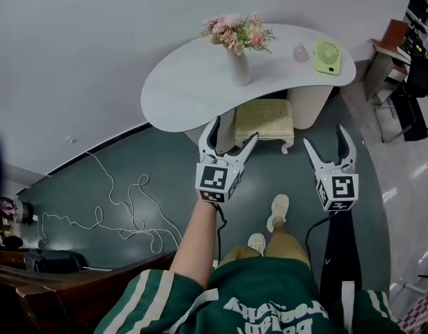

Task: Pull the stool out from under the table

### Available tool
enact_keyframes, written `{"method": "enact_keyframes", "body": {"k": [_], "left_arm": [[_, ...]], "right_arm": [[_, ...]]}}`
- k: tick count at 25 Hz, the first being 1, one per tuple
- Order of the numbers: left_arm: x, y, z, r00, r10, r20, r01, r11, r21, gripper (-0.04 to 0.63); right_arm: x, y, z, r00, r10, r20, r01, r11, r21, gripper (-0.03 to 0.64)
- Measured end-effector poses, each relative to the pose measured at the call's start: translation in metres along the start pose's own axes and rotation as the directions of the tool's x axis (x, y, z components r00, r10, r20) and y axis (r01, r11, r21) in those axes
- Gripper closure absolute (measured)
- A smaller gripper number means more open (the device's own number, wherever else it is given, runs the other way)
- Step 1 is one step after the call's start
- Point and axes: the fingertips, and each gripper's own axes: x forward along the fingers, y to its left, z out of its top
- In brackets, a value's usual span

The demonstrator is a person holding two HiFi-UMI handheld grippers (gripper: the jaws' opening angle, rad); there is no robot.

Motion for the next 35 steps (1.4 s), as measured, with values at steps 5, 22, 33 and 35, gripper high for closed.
{"method": "enact_keyframes", "body": {"k": [5, 22, 33, 35], "left_arm": [[0.047, 0.011, -0.02, 0.999, 0.015, -0.05, -0.014, 1.0, 0.006, 0.158], [0.138, 0.017, -0.112, 0.981, 0.01, -0.195, -0.004, 1.0, 0.03, 0.158], [0.154, 0.032, -0.21, 0.956, 0.024, -0.293, -0.028, 1.0, -0.01, 0.158], [0.158, 0.039, -0.226, 0.955, 0.031, -0.294, -0.04, 0.999, -0.027, 0.158]], "right_arm": [[0.054, -0.021, -0.016, 0.999, 0.049, -0.022, -0.048, 0.999, 0.015, 0.206], [0.156, -0.063, -0.129, 0.975, 0.154, -0.161, -0.144, 0.987, 0.075, 0.206], [0.182, -0.042, -0.231, 0.935, 0.245, -0.257, -0.222, 0.968, 0.117, 0.213], [0.188, -0.038, -0.25, 0.927, 0.253, -0.276, -0.229, 0.966, 0.117, 0.213]]}}
